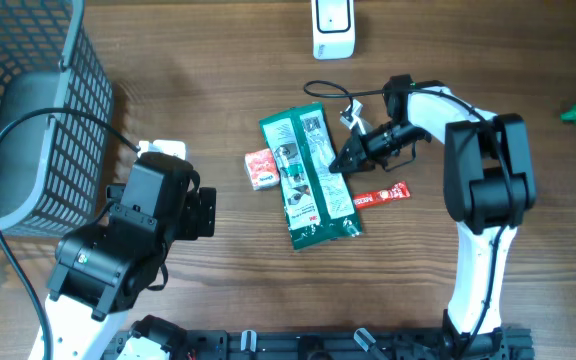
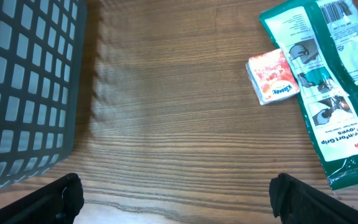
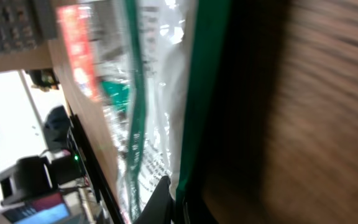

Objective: Scan the item barcode
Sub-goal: 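Lift the glove pack upright with the right gripper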

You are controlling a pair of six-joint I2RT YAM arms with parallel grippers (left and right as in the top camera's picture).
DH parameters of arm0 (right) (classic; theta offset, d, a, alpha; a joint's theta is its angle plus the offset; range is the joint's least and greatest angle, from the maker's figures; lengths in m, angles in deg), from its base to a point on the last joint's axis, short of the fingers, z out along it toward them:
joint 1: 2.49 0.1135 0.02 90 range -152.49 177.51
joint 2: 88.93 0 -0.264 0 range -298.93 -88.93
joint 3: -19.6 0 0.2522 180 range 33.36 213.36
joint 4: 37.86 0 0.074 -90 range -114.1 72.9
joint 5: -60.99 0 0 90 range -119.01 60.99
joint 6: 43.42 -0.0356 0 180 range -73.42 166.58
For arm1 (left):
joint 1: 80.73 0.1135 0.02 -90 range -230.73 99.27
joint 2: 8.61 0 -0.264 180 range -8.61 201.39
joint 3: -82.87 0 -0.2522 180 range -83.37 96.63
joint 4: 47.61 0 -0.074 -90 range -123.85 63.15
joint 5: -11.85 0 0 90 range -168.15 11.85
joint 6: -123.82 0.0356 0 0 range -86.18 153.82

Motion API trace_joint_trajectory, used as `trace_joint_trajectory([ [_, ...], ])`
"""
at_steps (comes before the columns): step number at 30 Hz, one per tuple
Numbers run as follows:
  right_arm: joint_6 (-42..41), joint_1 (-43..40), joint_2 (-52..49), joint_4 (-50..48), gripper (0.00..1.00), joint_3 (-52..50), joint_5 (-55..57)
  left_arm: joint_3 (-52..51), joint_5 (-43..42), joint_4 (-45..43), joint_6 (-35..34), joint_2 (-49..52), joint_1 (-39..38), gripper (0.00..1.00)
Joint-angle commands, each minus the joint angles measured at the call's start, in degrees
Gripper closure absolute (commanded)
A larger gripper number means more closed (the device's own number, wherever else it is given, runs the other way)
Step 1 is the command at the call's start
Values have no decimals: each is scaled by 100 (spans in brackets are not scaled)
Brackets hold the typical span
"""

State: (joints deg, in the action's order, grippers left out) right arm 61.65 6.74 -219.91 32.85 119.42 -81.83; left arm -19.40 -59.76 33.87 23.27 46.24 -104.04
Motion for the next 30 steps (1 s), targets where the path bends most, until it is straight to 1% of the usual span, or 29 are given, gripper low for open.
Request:
trace_joint_trajectory([
  [1,656,44,1119,101,96,72,-87,0,55,-17,70,-9,-4,0],
  [6,772,44,2120,136,95,72,-369,0,55,-17,70,-9,-4,0],
  [8,1054,44,2389,304,95,72,-393,0,55,-17,70,-9,-4,0],
  [11,1296,44,2645,553,95,72,-662,0,55,-17,70,-9,-4,0],
  [13,1652,44,2774,782,96,72,-876,0,55,-17,70,-9,-4,0],
  [15,1805,44,2813,868,96,72,-664,0,55,-17,70,-9,-4,0],
  [16,1792,44,2813,866,96,72,-439,0,55,-17,70,-9,-4,0],
  [17,1718,44,2813,841,95,72,181,0,55,-17,70,-9,-4,0],
  [18,1399,44,2826,754,95,74,748,0,55,-17,70,-9,-4,0],
  [21,841,44,2970,494,95,74,1635,0,55,-17,70,-9,-4,0],
  [23,636,44,3252,415,95,74,2173,0,55,-17,70,-9,-4,0],
  [26,63,44,3689,221,95,74,3213,0,55,-17,70,-9,-4,0],
  [27,-302,52,3880,83,95,72,4002,0,55,-17,70,-9,-4,0],
  [29,-643,55,4052,-168,95,72,5095,0,55,-17,70,-9,-4,0],
  [30,-645,55,4063,-254,95,72,5342,0,55,-17,70,-9,-4,0],
])
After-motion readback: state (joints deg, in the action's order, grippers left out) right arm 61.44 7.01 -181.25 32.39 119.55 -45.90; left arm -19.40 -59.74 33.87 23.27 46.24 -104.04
